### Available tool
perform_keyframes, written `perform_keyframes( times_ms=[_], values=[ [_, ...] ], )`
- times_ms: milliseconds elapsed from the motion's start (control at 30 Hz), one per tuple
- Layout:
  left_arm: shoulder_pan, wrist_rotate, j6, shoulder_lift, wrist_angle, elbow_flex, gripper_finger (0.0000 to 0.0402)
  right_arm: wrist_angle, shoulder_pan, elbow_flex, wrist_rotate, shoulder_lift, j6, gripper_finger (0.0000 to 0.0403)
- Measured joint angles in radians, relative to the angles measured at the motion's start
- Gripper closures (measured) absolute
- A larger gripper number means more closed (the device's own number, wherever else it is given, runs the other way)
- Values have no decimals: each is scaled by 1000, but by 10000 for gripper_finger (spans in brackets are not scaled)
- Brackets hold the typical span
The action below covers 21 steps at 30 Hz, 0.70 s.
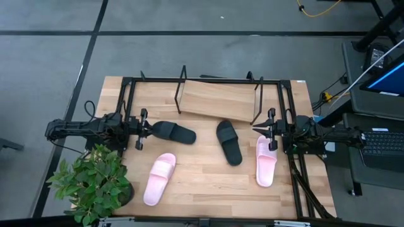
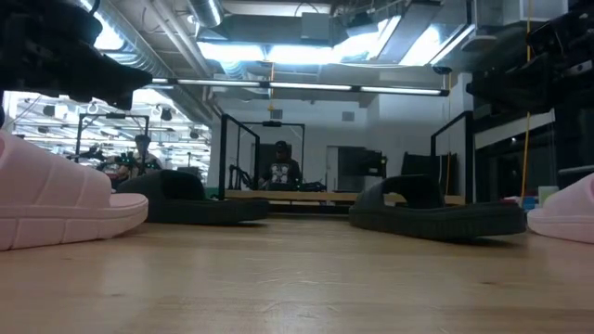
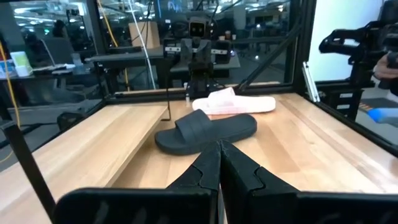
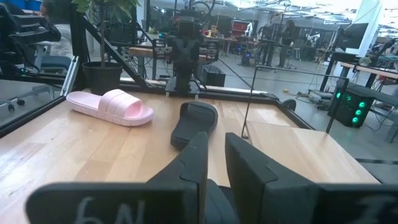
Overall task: Pick and place slides into the shelf
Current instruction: Put the right pink slide on the shelf
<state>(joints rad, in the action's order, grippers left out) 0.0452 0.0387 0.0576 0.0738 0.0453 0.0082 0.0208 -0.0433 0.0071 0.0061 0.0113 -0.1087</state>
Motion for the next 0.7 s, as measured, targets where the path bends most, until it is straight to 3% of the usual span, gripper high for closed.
perform_keyframes(
  times_ms=[300,700],
  values=[
    [0,19,-152,16,-9,0,401,1,0,0,0,0,-2,344],
    [0,15,-70,124,183,1,401,61,0,5,-1,0,52,344]
  ],
)
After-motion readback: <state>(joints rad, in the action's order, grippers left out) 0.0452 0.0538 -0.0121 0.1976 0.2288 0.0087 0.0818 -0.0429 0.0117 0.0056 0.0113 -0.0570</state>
